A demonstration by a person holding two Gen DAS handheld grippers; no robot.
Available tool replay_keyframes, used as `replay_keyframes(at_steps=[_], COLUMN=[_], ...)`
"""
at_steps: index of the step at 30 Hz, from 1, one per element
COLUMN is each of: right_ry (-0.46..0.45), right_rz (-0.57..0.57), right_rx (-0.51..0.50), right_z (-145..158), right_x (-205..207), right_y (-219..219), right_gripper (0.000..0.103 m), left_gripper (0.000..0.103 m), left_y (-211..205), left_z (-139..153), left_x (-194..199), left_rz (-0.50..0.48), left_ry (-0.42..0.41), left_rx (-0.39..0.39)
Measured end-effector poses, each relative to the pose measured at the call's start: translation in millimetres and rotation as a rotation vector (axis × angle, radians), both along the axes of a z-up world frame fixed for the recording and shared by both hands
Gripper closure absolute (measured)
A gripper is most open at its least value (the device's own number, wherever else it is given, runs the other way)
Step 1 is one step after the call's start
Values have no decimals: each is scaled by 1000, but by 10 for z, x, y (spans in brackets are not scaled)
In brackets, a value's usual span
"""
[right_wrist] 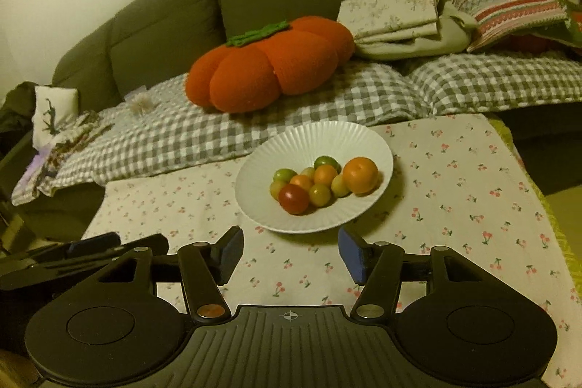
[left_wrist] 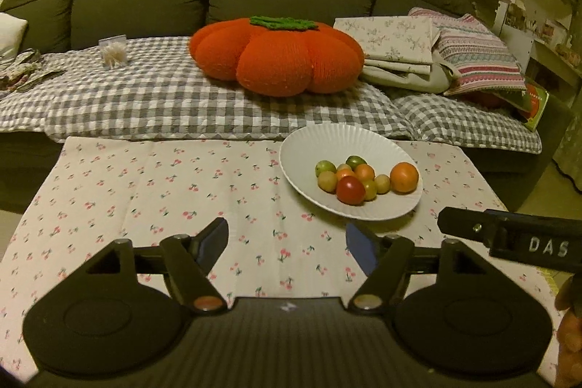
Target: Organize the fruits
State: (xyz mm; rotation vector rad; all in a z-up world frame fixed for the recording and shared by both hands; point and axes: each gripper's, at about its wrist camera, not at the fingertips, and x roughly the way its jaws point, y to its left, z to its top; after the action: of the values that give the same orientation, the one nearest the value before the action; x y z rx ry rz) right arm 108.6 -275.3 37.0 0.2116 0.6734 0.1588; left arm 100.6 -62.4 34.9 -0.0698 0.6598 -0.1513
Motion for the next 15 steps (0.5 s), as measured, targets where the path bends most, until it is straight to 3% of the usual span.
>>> replay_keyframes(at_steps=[3, 7, 11, 15], right_ry=[-34, -57, -56, -42], right_rz=[-5, -5, -21, -20], right_rx=[-46, -98, -95, -78], right_z=[17, 11, -10, -63], right_x=[-187, -388, -482, -507], right_y=[70, 160, 185, 189], right_gripper=[39, 21, 12, 9], left_gripper=[23, 22, 21, 13], left_y=[55, 140, 220, 219], left_z=[26, -14, -66, -99], left_x=[-172, -333, -351, -358], left_rz=[25, 81, 93, 99], left_ry=[-21, -36, -16, -38], left_rx=[14, 36, 16, 43])
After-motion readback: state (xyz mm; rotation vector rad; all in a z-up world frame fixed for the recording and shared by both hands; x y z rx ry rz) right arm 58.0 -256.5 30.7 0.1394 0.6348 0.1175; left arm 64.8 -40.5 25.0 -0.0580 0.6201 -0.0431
